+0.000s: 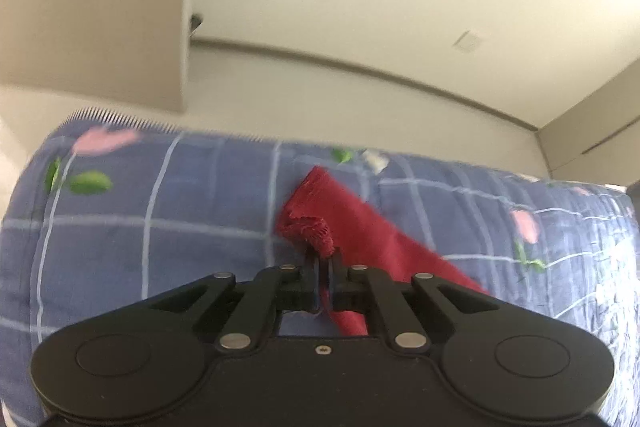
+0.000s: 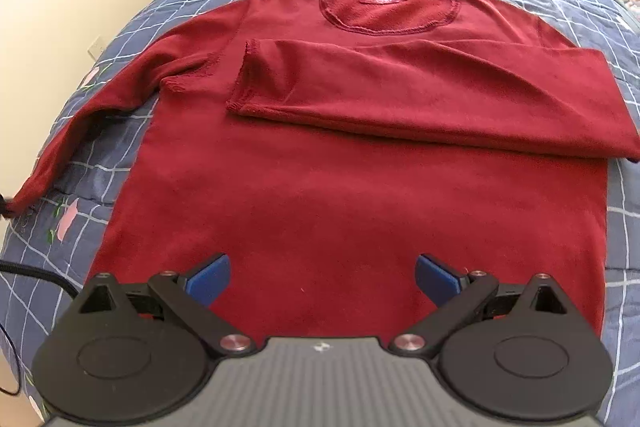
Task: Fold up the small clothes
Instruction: 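Grasp the other sleeve cuff with the left tool and lift it, then lay the held sleeve across the shirt body and open the left tool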
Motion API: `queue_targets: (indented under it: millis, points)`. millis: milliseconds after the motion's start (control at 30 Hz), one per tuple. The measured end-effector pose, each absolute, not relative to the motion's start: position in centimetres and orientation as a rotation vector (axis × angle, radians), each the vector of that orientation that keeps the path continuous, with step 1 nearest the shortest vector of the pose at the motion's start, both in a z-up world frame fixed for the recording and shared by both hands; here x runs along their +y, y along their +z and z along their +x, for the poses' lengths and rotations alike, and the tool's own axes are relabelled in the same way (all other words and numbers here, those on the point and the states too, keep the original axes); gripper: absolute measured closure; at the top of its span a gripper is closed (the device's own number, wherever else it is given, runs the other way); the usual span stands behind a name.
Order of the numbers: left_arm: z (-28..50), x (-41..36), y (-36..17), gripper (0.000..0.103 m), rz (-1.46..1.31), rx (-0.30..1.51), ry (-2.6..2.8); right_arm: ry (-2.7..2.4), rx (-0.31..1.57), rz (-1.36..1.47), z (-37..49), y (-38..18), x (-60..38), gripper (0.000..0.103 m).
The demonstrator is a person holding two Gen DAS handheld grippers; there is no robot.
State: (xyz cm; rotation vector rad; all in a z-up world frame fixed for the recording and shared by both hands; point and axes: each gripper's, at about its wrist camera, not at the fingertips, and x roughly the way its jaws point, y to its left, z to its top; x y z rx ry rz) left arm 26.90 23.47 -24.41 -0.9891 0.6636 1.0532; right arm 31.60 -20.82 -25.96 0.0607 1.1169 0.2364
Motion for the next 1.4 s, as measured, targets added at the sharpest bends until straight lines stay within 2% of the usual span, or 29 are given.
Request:
queue_targets:
  millis: [200,467,633,833,1100,1400]
  points:
    - [29.9,24.8,-18.6,0.100,-0.722,0.529,0.906,0.220,1.109,0.099,31.5,-25.9,-21.5,0.002]
    - [38.3,26.2,-10.2,0.100,-0.483,0.332,0.656,0.198,1.094,0.145,31.3,-25.8,-22.2,0.002]
    - [41.5,21.8,-7.7,0.100,-0.435,0.302,0.450,0.179,1.066,0.161,31.1,-25.5,-22.9,0.002]
    - [42.4,12.6,-6.2,0.100,-0.429,0.302,0.159,0.098,1.026,0.177,30.9,-24.8,-25.4,0.002]
    - [44.1,-1.1,-8.8,0.100,-0.341,0.394,-0.164,-0.041,0.985,0.179,30.0,-23.9,-30.9,0.002]
    - [44.0,-9.6,-17.4,0.100,-0.323,0.583,-0.323,-0.173,1.001,0.192,27.9,-24.6,-36.2,0.002]
